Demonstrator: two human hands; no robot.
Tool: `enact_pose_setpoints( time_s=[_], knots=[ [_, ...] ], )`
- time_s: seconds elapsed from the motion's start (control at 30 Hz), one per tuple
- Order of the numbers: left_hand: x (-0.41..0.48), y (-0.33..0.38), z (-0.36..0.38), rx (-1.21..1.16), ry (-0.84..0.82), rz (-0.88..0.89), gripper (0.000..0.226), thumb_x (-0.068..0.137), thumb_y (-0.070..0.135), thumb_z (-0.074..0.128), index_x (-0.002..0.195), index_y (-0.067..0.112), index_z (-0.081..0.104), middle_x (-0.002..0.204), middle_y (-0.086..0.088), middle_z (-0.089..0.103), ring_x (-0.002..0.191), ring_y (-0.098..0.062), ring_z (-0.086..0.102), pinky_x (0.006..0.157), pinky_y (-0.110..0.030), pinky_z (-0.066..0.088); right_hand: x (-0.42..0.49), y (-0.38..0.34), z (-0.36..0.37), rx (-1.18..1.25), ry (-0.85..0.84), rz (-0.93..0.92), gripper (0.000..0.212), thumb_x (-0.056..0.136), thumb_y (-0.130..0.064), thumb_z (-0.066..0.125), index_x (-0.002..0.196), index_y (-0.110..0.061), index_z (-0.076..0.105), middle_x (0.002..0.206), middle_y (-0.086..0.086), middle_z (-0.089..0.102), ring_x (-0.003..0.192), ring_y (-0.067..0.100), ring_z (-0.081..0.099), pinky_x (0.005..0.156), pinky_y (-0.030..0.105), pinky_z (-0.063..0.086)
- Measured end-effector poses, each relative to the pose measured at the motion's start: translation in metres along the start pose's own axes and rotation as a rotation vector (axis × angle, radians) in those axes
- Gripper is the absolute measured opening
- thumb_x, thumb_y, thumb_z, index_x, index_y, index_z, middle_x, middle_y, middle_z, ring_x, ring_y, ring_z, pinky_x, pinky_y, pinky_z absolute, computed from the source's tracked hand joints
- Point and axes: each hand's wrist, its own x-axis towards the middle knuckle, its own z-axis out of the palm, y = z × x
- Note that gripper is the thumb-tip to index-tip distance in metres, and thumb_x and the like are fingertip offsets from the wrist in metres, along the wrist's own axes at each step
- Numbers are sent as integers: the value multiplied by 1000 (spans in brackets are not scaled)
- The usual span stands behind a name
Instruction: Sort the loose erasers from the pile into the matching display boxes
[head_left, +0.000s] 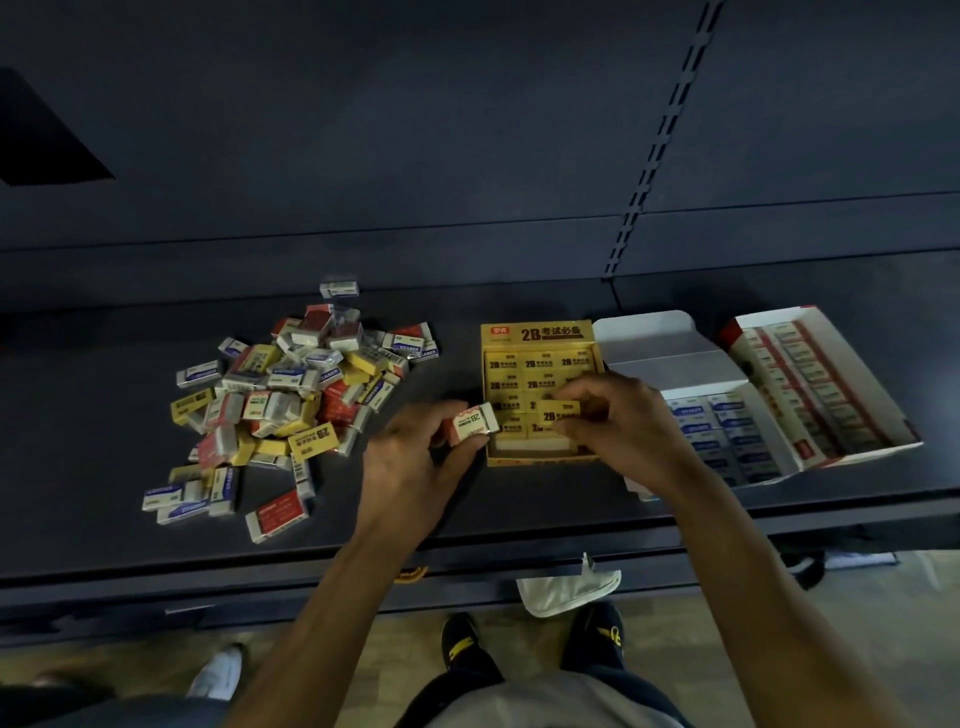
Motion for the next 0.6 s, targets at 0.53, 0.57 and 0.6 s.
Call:
enact_pose_setpoints(
  time_s=[0.53,0.57,0.6],
  knots=[
    [-2,1,11,-52,-12,-2,38,80,44,65,104,15,69,89,2,66,74,-3,58,65,-14,47,3,-5,-1,-218,-208,-81,27,80,-19,71,106,-13,69,108,0,68,86,2,57,69,9,39],
    [-2,1,11,-50,-10,-2,35,79,40,69,103,15,69,89,1,66,73,-2,57,66,-12,46,3,-5,-1,-209,-206,-83,28,80,-17,72,107,-13,68,108,1,68,84,2,57,67,7,38],
    [-3,1,12,-48,-8,-2,33,78,35,72,103,15,69,89,1,66,74,0,56,67,-11,45,3,-6,-2,-202,-206,-85,28,79,-16,72,106,-12,67,107,1,68,81,1,56,65,5,37]
  ],
)
